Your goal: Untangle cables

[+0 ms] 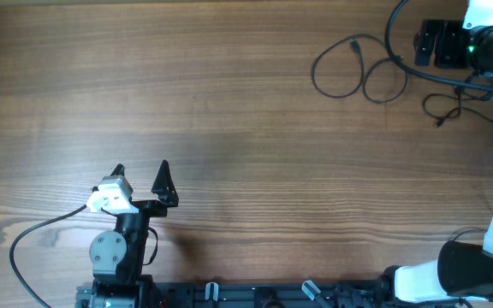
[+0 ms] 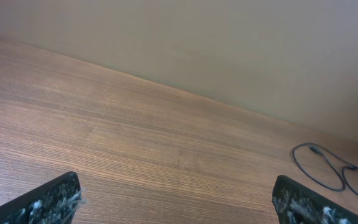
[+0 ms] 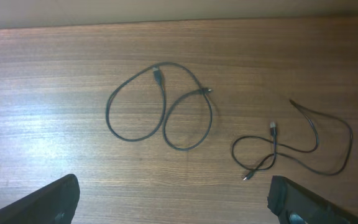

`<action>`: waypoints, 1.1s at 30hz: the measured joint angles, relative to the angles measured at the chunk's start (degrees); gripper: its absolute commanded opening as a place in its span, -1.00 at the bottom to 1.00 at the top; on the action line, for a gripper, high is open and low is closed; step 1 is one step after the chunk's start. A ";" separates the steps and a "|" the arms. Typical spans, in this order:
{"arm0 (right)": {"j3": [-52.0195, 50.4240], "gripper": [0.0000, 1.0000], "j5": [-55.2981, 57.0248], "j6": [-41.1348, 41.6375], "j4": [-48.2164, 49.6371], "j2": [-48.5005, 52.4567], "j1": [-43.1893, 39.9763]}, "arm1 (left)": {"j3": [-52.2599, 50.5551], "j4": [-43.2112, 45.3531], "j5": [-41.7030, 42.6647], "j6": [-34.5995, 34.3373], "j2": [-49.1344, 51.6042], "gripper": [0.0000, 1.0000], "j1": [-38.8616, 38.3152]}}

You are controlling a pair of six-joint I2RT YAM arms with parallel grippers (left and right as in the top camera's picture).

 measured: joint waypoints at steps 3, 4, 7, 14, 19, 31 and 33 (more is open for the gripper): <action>0.00 0.99 -0.26 -0.42 0.48 0.00 0.00 | 0.00 0.00 0.00 0.00 0.00 1.00 0.00; -0.04 0.99 -1.14 -0.57 2.29 0.00 0.00 | 0.00 0.00 0.00 0.00 0.00 1.00 0.00; -3.15 0.99 -6.16 -0.59 12.94 -0.98 0.24 | 0.00 0.02 0.00 0.00 0.00 1.00 0.00; -30.93 0.99 -10.84 -0.55 36.22 -16.94 2.86 | 0.00 0.00 0.00 -0.02 -0.02 1.00 0.00; -56.22 0.99 -12.02 -0.13 57.57 -35.34 2.86 | 0.00 0.02 -0.02 -0.02 0.04 1.00 0.00; -94.42 0.99 -12.57 0.76 88.63 -64.50 2.99 | 0.00 0.00 -0.02 -0.04 0.00 1.00 0.00; -98.44 0.99 -12.74 0.81 90.79 -67.95 2.99 | 0.00 0.02 -0.02 -0.02 0.00 1.00 0.00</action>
